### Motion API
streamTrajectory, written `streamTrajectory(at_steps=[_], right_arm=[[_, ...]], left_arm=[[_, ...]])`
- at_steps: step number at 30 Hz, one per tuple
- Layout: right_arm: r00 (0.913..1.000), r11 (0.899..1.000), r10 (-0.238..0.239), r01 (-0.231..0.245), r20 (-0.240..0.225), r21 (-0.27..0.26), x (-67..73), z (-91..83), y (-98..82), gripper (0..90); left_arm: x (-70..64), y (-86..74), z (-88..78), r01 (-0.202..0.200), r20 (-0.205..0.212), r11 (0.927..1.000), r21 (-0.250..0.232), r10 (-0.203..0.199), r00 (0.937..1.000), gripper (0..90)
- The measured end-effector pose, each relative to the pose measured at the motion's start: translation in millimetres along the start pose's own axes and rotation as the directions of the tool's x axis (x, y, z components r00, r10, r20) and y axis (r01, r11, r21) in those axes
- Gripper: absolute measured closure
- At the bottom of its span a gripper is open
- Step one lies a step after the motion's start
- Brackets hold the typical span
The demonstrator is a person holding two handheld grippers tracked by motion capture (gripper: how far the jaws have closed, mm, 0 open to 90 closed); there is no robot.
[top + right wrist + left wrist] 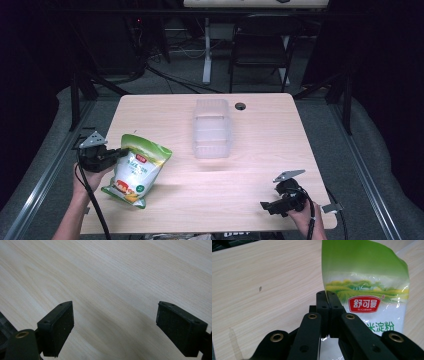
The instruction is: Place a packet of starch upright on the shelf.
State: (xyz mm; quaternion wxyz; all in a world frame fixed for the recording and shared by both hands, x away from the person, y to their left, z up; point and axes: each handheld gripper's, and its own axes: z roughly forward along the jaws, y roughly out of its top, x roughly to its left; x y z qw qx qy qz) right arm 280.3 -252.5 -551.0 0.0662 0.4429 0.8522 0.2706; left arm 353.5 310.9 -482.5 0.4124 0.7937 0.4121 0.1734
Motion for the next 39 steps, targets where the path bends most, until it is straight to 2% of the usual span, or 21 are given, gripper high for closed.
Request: streamTrajectory(at_steps=[3, 7, 15, 19, 26, 30, 31, 35, 38, 39], right_arm=[[1.0, 1.0, 0.003, -0.003, 0.005, -0.001, 0.2, 0.4, 0.0, 14.3], [1.0, 1.0, -0.003, 0.003, -0.001, 0.003, -0.7, -0.4, 0.0, 14.3], [1.0, 1.0, -0.004, 0.004, 0.005, 0.008, -0.7, -0.5, 0.1, 14.3], [1.0, 1.0, 0.0, 0.0, 0.007, 0.004, -0.7, -0.6, -0.2, 14.2], [0.9999, 1.0, -0.005, 0.005, 0.014, 0.013, -1.1, -1.1, 0.1, 14.2], [1.0, 1.0, 0.0, 0.0, 0.009, 0.009, -1.0, -1.0, 0.0, 14.3], [0.9999, 1.0, 0.011, -0.011, 0.006, -0.006, -0.5, 0.1, -0.5, 14.2], [1.0, 1.0, 0.002, -0.002, 0.005, 0.005, -1.0, -0.4, 0.0, 14.2], [0.9999, 1.0, 0.01, -0.01, 0.009, -0.01, -0.7, 0.1, -0.5, 14.3], [0.9999, 1.0, 0.0, 0.0, 0.012, 0.004, -1.4, -1.0, -0.1, 14.2]], left_arm=[[-3.7, 4.6, -4.1, -0.019, 0.008, 0.9997, -0.014, 0.019, 0.9998, 89.8], [-4.9, 7.7, -6.4, -0.027, 0.017, 0.9995, -0.014, 0.027, 0.9995, 90.0], [-16.7, 19.4, -12.8, -0.072, 0.035, 0.9972, -0.019, 0.073, 0.9967, 90.0], [-19.8, 26.9, -15.9, -0.087, 0.068, 0.9962, -0.003, 0.087, 0.9939, 90.0], [-28.7, 37.1, -19.8, -0.131, 0.083, 0.9914, 0.013, 0.129, 0.9882, 90.0], [-34.0, 44.6, -21.8, -0.15, 0.087, 0.9887, 0.001, 0.149, 0.9849, 90.0], [-35.7, 46.6, -22.1, -0.154, 0.089, 0.9881, -0.004, 0.153, 0.9842, 90.0], [-41.3, 54.4, -22.2, -0.171, 0.092, 0.9851, -0.02, 0.172, 0.9808, 90.0], [-45.1, 59.3, -19.8, -0.18, 0.095, 0.9834, -0.022, 0.181, 0.9789, 90.0], [-46.0, 60.9, -18.8, -0.185, 0.096, 0.9825, -0.022, 0.186, 0.9778, 90.0]])
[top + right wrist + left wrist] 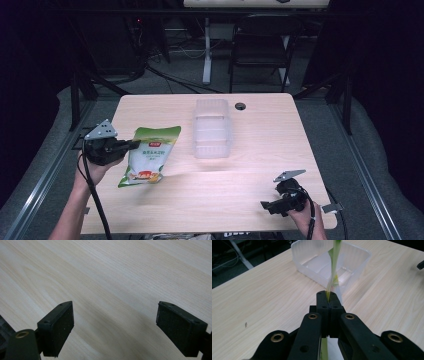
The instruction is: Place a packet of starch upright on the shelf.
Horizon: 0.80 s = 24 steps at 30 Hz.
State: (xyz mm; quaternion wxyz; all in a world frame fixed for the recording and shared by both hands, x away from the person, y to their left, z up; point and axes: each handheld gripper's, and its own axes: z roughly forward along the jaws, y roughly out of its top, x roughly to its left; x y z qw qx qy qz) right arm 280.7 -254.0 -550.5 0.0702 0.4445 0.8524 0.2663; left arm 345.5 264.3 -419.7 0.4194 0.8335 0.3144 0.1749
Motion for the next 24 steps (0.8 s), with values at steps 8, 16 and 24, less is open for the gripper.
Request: streamTrajectory(at_steps=[8, 16, 24], right_arm=[[1.0, 1.0, 0.003, -0.003, -0.004, 0.0, -0.6, 0.2, 0.0, 14.3], [0.9999, 1.0, 0.006, -0.006, -0.009, -0.002, -0.9, 0.2, -0.1, 14.2], [1.0, 1.0, 0.001, -0.001, 0.003, 0.003, -1.3, -0.2, -0.1, 14.2]], left_arm=[[6.5, 13.8, 5.6, -0.009, -0.024, 1.0, 0.004, 0.009, 0.9997, 90.0], [13.6, 30.7, 9.8, -0.031, -0.035, 0.9995, 0.006, 0.031, 0.9989, 90.0], [17.4, 48.8, 15.6, -0.06, -0.052, 0.9981, 0.007, 0.061, 0.9968, 90.0]])
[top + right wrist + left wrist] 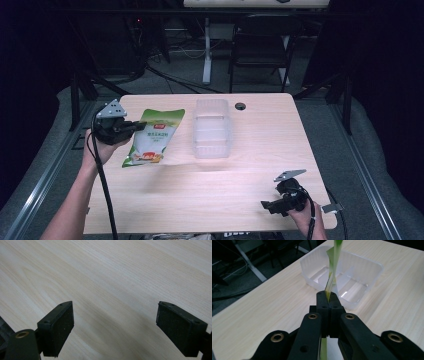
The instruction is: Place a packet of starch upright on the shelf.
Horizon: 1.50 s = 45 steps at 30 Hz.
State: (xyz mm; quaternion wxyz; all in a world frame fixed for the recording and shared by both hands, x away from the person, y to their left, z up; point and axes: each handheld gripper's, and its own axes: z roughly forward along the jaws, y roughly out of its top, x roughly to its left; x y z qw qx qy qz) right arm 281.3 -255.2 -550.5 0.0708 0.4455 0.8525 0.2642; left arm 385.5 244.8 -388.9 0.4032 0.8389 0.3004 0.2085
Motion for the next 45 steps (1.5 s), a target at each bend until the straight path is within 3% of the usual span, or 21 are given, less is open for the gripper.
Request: streamTrajectory(at_steps=[11, 15, 37, 40, 45], right_arm=[[0.9999, 1.0, 0.009, -0.009, -0.014, -0.003, -0.3, -0.8, -0.1, 14.2], [0.9996, 0.999, 0.023, -0.024, -0.016, -0.028, 0.0, 0.6, -0.9, 14.2], [1.0, 1.0, -0.003, 0.003, 0.007, 0.0, -2.3, -3.3, -0.1, 14.2], [0.9998, 1.0, 0.012, -0.012, -0.015, -0.015, -1.8, -1.9, -0.9, 14.2], [0.9999, 1.0, 0.01, -0.01, -0.006, -0.013, -1.8, -2.3, -0.8, 14.2]], left_arm=[[7.8, 28.4, 14.8, -0.034, -0.009, 0.9992, -0.02, 0.034, 0.9994, 90.0], [9.6, 37.7, 18.4, -0.042, -0.013, 0.9985, -0.037, 0.041, 0.9991, 90.0], [20.3, 76.7, 49.3, -0.081, -0.025, 0.9953, -0.055, 0.079, 0.9965, 90.0], [20.8, 85.0, 54.7, -0.089, -0.039, 0.9939, -0.066, 0.087, 0.9955, 90.0], [22.1, 92.6, 60.8, -0.101, -0.037, 0.9923, -0.071, 0.099, 0.9944, 90.0]])
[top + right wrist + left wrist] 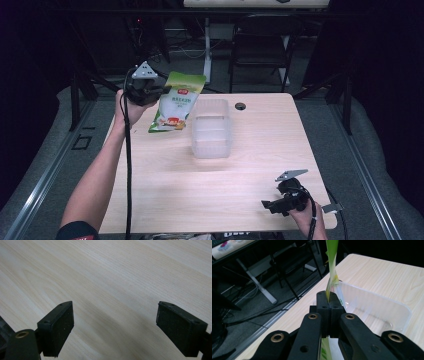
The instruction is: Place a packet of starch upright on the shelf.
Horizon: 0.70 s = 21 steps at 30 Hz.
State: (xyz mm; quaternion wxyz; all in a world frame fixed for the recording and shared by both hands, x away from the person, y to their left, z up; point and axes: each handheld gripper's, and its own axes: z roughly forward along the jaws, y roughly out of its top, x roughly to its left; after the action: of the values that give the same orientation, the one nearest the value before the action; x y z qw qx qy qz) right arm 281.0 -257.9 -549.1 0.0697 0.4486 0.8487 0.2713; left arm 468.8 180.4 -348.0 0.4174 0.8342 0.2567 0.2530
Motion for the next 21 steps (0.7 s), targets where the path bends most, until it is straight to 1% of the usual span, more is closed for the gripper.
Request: streamTrajectory(at_steps=[1, 2, 3, 4, 5, 6, 9, 10, 12, 13, 14, 16, 17, 18, 19, 20, 21], right_arm=[[1.0, 1.0, -0.002, 0.002, -0.003, 0.0, -0.2, 0.1, 0.0, 14.2], [1.0, 1.0, -0.002, 0.002, -0.003, 0.0, -0.2, 0.1, 0.0, 14.2], [0.9999, 1.0, -0.01, 0.01, 0.013, 0.012, -0.4, -1.2, 0.6, 14.2], [1.0, 1.0, 0.0, 0.0, 0.01, 0.0, 0.5, -0.3, 0.1, 14.2], [1.0, 1.0, 0.0, 0.0, 0.01, 0.0, 0.5, -0.3, 0.1, 14.2], [1.0, 1.0, -0.009, 0.009, 0.0, 0.011, -0.5, -0.8, 0.4, 14.2], [1.0, 1.0, 0.002, -0.002, 0.002, 0.002, 0.1, -0.4, 0.0, 14.2], [1.0, 1.0, 0.005, -0.005, -0.002, -0.005, 0.1, 0.1, -0.4, 14.2], [1.0, 1.0, 0.002, -0.002, -0.002, -0.003, -0.1, 0.0, -0.3, 14.2], [1.0, 1.0, -0.006, 0.006, -0.001, 0.01, -0.5, -0.8, 0.2, 14.2], [1.0, 1.0, -0.006, 0.006, -0.001, 0.01, -0.5, -0.8, 0.2, 14.2], [1.0, 1.0, -0.001, 0.001, -0.003, 0.003, -0.3, -0.1, -0.1, 14.2], [1.0, 1.0, 0.0, 0.0, -0.005, 0.002, -0.4, 0.1, -0.1, 14.2], [1.0, 1.0, 0.0, 0.0, -0.005, 0.002, -0.4, 0.1, -0.1, 14.2], [1.0, 1.0, 0.003, -0.003, -0.007, -0.002, -0.2, 0.4, -0.2, 14.2], [1.0, 1.0, 0.002, -0.002, -0.007, 0.0, -0.2, 0.2, -0.1, 14.2], [1.0, 1.0, -0.001, 0.001, -0.007, -0.003, -0.2, 0.4, -0.1, 14.2]], left_arm=[[-0.1, 2.9, 5.2, 0.0, -0.001, 1.0, 0.003, 0.0, 1.0, 90.0], [-0.1, 2.9, 5.2, 0.0, -0.001, 1.0, 0.003, 0.0, 1.0, 90.0], [-0.2, 4.5, 7.8, -0.003, 0.001, 0.9999, 0.01, 0.003, 1.0, 90.0], [-0.3, 6.9, 12.9, -0.012, -0.004, 0.9998, 0.014, 0.012, 0.9999, 90.0], [-0.3, 6.9, 12.9, -0.012, -0.004, 0.9998, 0.014, 0.012, 0.9999, 90.0], [-0.3, 8.4, 17.4, -0.011, -0.008, 0.9999, 0.009, 0.011, 0.9999, 90.0], [-0.8, 9.3, 21.9, -0.017, -0.019, 0.9998, 0.002, 0.018, 0.9997, 90.0], [-1.0, 9.7, 25.9, -0.026, -0.032, 0.9996, -0.008, 0.026, 0.9991, 90.0], [-0.8, 9.7, 27.5, -0.022, -0.038, 0.9997, -0.011, 0.022, 0.9991, 90.0], [-0.4, 9.5, 29.0, -0.022, -0.04, 0.9996, -0.018, 0.021, 0.999, 90.0], [-0.7, 9.2, 30.6, -0.022, -0.047, 0.9994, -0.026, 0.021, 0.9987, 90.0], [-0.7, 9.0, 34.7, -0.041, -0.066, 0.9982, -0.044, 0.038, 0.9971, 90.0], [-0.5, 9.1, 36.1, -0.044, -0.077, 0.9977, -0.052, 0.04, 0.9962, 90.0], [-0.5, 9.1, 36.1, -0.044, -0.077, 0.9977, -0.052, 0.04, 0.9962, 90.0], [0.4, 9.5, 38.4, -0.06, -0.083, 0.9962, -0.064, 0.055, 0.995, 90.0], [0.4, 9.5, 38.4, -0.06, -0.083, 0.9962, -0.064, 0.055, 0.995, 90.0], [1.0, 9.8, 40.8, -0.062, -0.087, 0.9948, -0.081, 0.055, 0.9947, 90.0]])
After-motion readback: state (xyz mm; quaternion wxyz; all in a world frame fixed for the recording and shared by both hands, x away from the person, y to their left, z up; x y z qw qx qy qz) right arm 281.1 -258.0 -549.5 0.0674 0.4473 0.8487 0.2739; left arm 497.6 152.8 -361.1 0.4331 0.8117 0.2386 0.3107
